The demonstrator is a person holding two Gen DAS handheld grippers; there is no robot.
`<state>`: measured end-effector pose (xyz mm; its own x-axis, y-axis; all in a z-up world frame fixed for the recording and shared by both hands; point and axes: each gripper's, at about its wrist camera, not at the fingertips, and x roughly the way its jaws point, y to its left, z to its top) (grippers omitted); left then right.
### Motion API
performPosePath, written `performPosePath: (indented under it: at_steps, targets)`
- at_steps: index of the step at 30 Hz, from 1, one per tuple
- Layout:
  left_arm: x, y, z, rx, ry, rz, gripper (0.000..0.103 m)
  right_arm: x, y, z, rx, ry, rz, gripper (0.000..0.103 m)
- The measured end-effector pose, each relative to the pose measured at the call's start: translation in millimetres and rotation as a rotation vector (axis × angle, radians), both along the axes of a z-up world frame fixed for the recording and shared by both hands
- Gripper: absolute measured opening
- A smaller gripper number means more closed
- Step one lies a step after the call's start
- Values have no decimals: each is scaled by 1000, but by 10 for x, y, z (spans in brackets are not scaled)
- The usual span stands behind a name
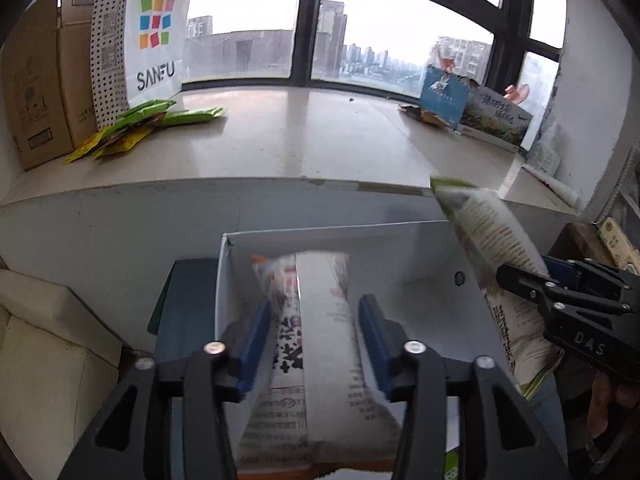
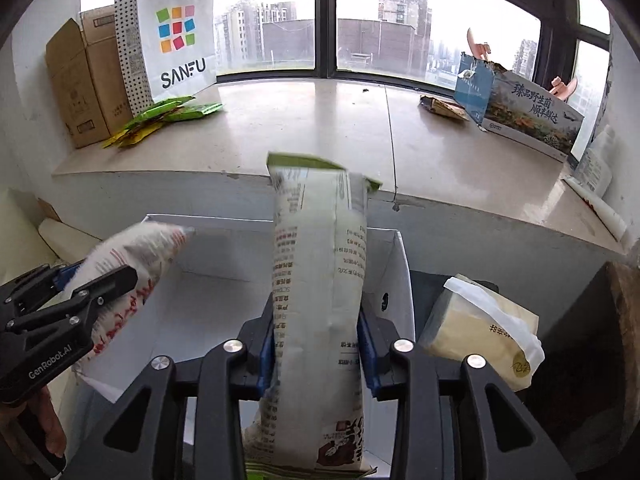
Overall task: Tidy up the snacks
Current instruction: 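Lower both white bags into the white box and open both tools, then grasp the green snack packet with the right tool while the left tool grasps a brown packet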
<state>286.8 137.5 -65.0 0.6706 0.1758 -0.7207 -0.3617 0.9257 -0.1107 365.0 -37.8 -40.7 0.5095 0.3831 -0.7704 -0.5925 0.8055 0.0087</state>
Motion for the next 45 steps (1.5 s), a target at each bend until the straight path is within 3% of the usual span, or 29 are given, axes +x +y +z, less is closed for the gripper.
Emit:
performPosePath:
  at_steps: [1,2,9,12,16,21,24,31,34,39,45]
  targets:
    - [2,21,-18,0,7,16,100,28,-9,-16,-1,-4,-21,94]
    - [-38,18,-5,-2,-8,12,103,50,-55,-16,7,-10,-38,103]
    - [-232,-19,112,-22,-30,-19,103,-57,-224,111,121,-34,-21,103]
    - [-378,-83,193,-40,-47,-72,103,-223,-374,263,209,-93,7,103]
    - [-692,-253,434,23,-81,-136,103,-546,-657,490,255,-125,31,103]
    - [-1271,-411,743,9,-177,-201,103,-1122,-1197,696,392,-126,72,103]
    - [-1626,-499,822,-19,-218,-239,103,-1524,-1512,756,434,-187,82,103]
    - [-2322,-673,804,-52,-280,-249,103,-2238,-2024,752,374,-336,51,103]
    - [-2551,-717,711,-69,-277,-251,103,-2522,-2206,677,346,-393,-2,103]
    - [-2852,-668,516,-51,-228,-206,103,-2744,-2376,450,337,-343,-30,103]
    - [-2896,-677,42,-71,-54,-259,103,-2685,-2229,246,333,-259,1,103]
